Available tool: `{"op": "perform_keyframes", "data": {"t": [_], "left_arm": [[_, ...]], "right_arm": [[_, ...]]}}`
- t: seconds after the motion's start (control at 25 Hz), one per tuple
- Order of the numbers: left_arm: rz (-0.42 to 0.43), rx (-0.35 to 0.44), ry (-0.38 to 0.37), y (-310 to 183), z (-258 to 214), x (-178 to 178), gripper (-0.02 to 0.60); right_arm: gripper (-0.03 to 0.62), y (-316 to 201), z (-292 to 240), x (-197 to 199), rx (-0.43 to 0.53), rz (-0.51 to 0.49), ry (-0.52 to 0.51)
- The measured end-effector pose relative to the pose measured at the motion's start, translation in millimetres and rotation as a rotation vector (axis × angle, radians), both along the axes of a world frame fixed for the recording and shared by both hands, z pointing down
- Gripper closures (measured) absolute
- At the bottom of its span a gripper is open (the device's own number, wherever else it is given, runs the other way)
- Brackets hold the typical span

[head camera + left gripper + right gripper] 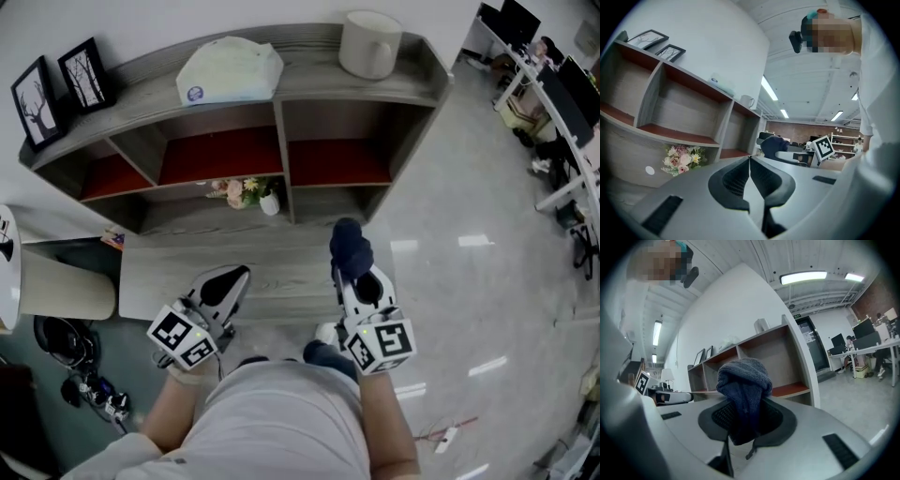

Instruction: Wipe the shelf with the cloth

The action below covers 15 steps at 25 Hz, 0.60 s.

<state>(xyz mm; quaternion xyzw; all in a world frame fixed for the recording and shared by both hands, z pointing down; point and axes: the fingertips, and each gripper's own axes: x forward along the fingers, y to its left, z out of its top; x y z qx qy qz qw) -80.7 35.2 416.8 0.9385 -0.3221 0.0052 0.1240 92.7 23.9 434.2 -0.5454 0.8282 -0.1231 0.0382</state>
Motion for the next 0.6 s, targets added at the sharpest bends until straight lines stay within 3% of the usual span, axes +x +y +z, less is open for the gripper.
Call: {"op": "perform_keyframes", "data": {"t": [0.24, 0.6], "left_arm": [[-0.096, -0.009, -0.022, -23.1, -3.6, 31.6, 0.561], [-0.201, 0.01, -0.038, -45.9, -18.0, 50.5, 0.561]], "right_arm": [[0.503, -46.0, -6.2, 19.8, 0.017, -0.095, -0.005], [0.503, -126.4, -33.5, 7.4, 0.077, -0.211, -0.025]]}}
